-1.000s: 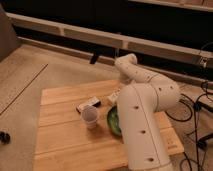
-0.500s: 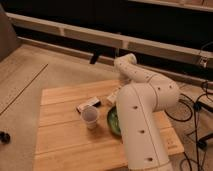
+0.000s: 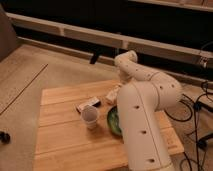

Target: Stand the bottle upright

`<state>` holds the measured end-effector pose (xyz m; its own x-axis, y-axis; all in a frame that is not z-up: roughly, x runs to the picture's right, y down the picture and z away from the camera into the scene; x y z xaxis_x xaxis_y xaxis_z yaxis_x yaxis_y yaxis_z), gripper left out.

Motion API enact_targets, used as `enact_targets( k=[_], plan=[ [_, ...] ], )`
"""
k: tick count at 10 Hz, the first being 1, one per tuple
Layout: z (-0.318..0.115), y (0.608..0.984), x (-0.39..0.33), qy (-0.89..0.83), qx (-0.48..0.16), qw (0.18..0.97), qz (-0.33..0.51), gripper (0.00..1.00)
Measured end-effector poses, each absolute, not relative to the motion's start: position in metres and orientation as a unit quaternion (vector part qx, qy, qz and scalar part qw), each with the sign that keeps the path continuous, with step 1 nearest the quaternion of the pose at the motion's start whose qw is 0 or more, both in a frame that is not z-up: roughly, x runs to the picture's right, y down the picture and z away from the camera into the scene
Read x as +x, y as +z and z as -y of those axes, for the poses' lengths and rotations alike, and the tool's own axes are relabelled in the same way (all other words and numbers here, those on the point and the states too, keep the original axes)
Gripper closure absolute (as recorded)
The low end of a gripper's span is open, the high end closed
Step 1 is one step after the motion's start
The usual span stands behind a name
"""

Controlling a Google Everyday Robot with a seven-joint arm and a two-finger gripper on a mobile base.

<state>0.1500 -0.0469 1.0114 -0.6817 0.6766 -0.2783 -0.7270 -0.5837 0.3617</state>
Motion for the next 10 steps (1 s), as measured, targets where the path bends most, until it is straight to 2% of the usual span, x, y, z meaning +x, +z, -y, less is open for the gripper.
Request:
enact_targets(
  k=[5, 7, 10],
  plan=[
    [0.107, 0.976, 0.143, 0.891, -0.043, 0.425, -0.156, 1.00],
    [0.120, 0.961, 0.137, 0.877, -0.043, 0.460, -0.135, 1.00],
    [0.125, 0.934, 0.123, 0.825, -0.041, 0.552, -0.115, 1.00]
  ],
)
